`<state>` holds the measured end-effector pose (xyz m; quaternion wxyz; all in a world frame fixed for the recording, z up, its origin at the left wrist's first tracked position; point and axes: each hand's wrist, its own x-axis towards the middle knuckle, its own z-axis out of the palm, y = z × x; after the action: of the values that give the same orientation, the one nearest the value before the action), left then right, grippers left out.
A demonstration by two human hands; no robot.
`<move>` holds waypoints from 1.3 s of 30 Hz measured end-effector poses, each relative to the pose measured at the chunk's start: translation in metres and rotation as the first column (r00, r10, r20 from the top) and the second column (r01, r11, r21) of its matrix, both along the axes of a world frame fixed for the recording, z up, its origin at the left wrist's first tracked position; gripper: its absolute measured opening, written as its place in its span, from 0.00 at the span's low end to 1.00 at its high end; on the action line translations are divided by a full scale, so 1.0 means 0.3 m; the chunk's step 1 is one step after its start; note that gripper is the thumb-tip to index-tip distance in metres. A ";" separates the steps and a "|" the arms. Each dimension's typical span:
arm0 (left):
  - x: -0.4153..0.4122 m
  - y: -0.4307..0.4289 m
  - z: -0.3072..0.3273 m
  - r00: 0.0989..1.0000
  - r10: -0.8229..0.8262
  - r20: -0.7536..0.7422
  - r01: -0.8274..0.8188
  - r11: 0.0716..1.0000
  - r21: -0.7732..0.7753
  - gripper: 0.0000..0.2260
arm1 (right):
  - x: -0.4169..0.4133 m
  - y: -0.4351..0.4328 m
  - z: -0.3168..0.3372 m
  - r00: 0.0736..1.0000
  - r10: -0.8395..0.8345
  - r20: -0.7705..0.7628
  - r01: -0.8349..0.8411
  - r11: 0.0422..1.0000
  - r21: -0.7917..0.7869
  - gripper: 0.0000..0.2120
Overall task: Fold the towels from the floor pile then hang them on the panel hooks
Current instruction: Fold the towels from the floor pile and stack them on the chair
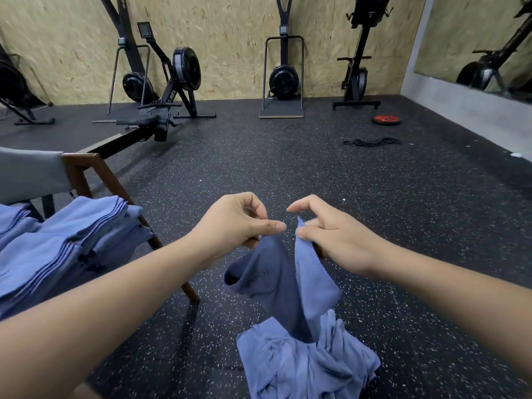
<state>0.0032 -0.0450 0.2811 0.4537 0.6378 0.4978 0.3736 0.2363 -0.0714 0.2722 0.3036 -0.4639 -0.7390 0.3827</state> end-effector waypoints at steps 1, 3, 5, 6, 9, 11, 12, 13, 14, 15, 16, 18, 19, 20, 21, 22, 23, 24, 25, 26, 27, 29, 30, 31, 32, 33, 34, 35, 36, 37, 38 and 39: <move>0.011 -0.008 0.005 1.000 -0.004 0.017 0.004 1.000 0.004 0.19 | -0.007 -0.004 0.003 1.000 -0.001 0.000 0.001 1.000 -0.001 0.16; 0.031 -0.021 0.012 0.999 -0.011 0.035 0.011 1.000 0.013 0.18 | -0.017 -0.015 0.011 1.000 -0.001 0.006 0.001 1.000 -0.002 0.17; 0.049 -0.031 0.017 0.999 -0.024 0.045 0.024 1.000 0.008 0.17 | -0.027 -0.032 0.023 1.000 0.006 0.001 -0.006 1.000 -0.011 0.18; 0.055 -0.036 0.020 0.998 -0.034 0.047 0.034 0.999 0.003 0.15 | -0.031 -0.039 0.028 1.000 0.014 -0.002 -0.014 1.000 -0.009 0.19; 0.066 -0.045 0.027 0.998 -0.054 0.043 0.054 0.999 0.009 0.12 | -0.034 -0.041 0.029 1.000 0.010 -0.007 -0.010 1.000 0.002 0.20; 0.067 -0.050 0.030 0.998 -0.054 0.026 0.053 0.998 0.036 0.12 | -0.031 -0.037 0.028 1.000 0.003 -0.006 -0.002 1.000 0.025 0.21; 0.068 -0.052 0.031 0.998 -0.052 0.018 0.051 0.997 0.056 0.12 | -0.030 -0.037 0.027 1.000 0.006 -0.012 -0.005 0.999 0.034 0.21; 0.069 -0.055 0.030 0.999 -0.048 0.008 0.047 0.996 0.080 0.12 | -0.028 -0.038 0.027 1.000 0.008 -0.016 -0.007 0.999 0.037 0.22; 0.070 -0.057 0.030 0.999 -0.043 -0.007 0.043 0.993 0.107 0.11 | -0.027 -0.040 0.027 1.000 0.008 -0.017 -0.007 0.999 0.036 0.23; 0.073 -0.057 0.029 0.999 -0.038 -0.021 0.041 0.990 0.135 0.11 | -0.025 -0.042 0.027 1.000 0.006 -0.016 -0.005 0.999 0.036 0.23; 0.073 -0.058 0.027 0.999 -0.035 -0.033 0.040 0.987 0.158 0.11 | -0.025 -0.042 0.028 1.000 0.002 -0.021 -0.002 1.000 0.031 0.24; 0.077 -0.058 0.027 0.998 -0.038 -0.045 0.046 0.980 0.192 0.12 | -0.023 -0.037 0.029 0.998 -0.019 -0.055 0.018 1.000 -0.003 0.25; 0.078 -0.057 0.027 0.998 -0.044 -0.049 0.053 0.977 0.205 0.12 | -0.022 -0.034 0.029 0.996 -0.028 -0.084 0.026 0.999 -0.024 0.26; 0.079 -0.058 0.028 0.997 -0.052 -0.052 0.062 0.974 0.218 0.13 | -0.018 -0.029 0.027 0.995 -0.031 -0.100 0.027 0.999 -0.037 0.27; 0.081 -0.059 0.028 0.997 -0.061 -0.057 0.073 0.970 0.230 0.14 | -0.015 -0.025 0.026 0.995 -0.035 -0.092 0.032 0.999 -0.027 0.27; 0.083 -0.062 0.030 0.995 -0.072 -0.064 0.086 0.967 0.242 0.15 | -0.013 -0.022 0.024 0.997 -0.044 -0.069 0.045 0.999 0.002 0.26; 0.085 -0.064 0.031 0.994 -0.083 -0.077 0.099 0.962 0.253 0.17 | -0.013 -0.019 0.022 0.997 -0.061 -0.052 0.062 0.998 0.025 0.24; 0.087 -0.066 0.031 0.991 -0.092 -0.094 0.114 0.958 0.263 0.18 | -0.012 -0.017 0.021 0.995 -0.079 -0.053 0.080 0.996 0.034 0.21; 0.089 -0.067 0.028 0.988 -0.102 -0.114 0.130 0.954 0.272 0.19 | -0.011 -0.015 0.020 0.993 -0.091 -0.070 0.093 0.995 0.028 0.17; 0.089 -0.067 0.025 0.984 -0.112 -0.135 0.147 0.948 0.281 0.19 | -0.011 -0.014 0.021 0.991 -0.097 -0.090 0.098 0.995 0.017 0.12; 0.089 -0.068 0.022 0.981 -0.122 -0.153 0.163 0.942 0.292 0.19 | -0.014 -0.018 0.026 0.990 -0.097 -0.102 0.098 0.995 0.005 0.08; 0.089 -0.069 0.016 0.975 -0.124 -0.183 0.178 0.931 0.320 0.19 | -0.014 -0.022 0.035 0.988 -0.113 -0.104 0.113 0.994 -0.008 0.03; 0.088 -0.069 0.014 0.974 -0.116 -0.192 0.177 0.925 0.338 0.19 | -0.011 -0.022 0.040 0.987 -0.129 -0.099 0.129 0.992 -0.004 0.02; 0.086 -0.068 0.013 0.974 -0.103 -0.201 0.170 0.919 0.355 0.19 | -0.006 -0.021 0.044 0.985 -0.145 -0.088 0.146 0.989 0.008 0.02; 0.084 -0.068 0.013 0.974 -0.089 -0.210 0.163 0.916 0.367 0.18 | 0.002 -0.018 0.047 0.985 -0.159 -0.069 0.161 0.987 0.028 0.03; 0.081 -0.065 0.013 0.971 -0.073 -0.229 0.157 0.914 0.374 0.18 | 0.011 -0.015 0.049 0.985 -0.168 -0.039 0.170 0.984 0.056 0.04; 0.077 -0.061 0.012 0.964 -0.061 -0.257 0.158 0.913 0.375 0.17 | 0.020 -0.013 0.052 0.985 -0.172 -0.003 0.172 0.981 0.090 0.05; 0.072 -0.058 0.012 0.955 -0.051 -0.291 0.163 0.913 0.373 0.17 | 0.028 -0.010 0.054 0.985 -0.171 0.032 0.166 0.978 0.125 0.06; 0.065 -0.055 0.013 0.946 -0.048 -0.321 0.172 0.913 0.370 0.17 | 0.036 -0.005 0.054 0.984 -0.168 0.061 0.157 0.975 0.157 0.06; 0.061 -0.053 0.015 0.934 -0.049 -0.353 0.188 0.909 0.371 0.16 | 0.044 -0.001 0.052 0.983 -0.167 0.081 0.149 0.970 0.190 0.06; 0.055 -0.050 0.017 0.918 -0.051 -0.392 0.213 0.900 0.380 0.15 | 0.050 0.004 0.050 0.980 -0.172 0.096 0.147 0.963 0.225 0.07; 0.052 -0.047 0.021 0.897 -0.048 -0.440 0.244 0.883 0.400 0.14 | 0.056 0.011 0.047 0.977 -0.182 0.109 0.148 0.953 0.264 0.07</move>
<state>0.0187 -0.0591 0.2874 0.2060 0.8257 0.4335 0.2963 0.2531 -0.0679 0.2865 0.3422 -0.5055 -0.7590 0.2264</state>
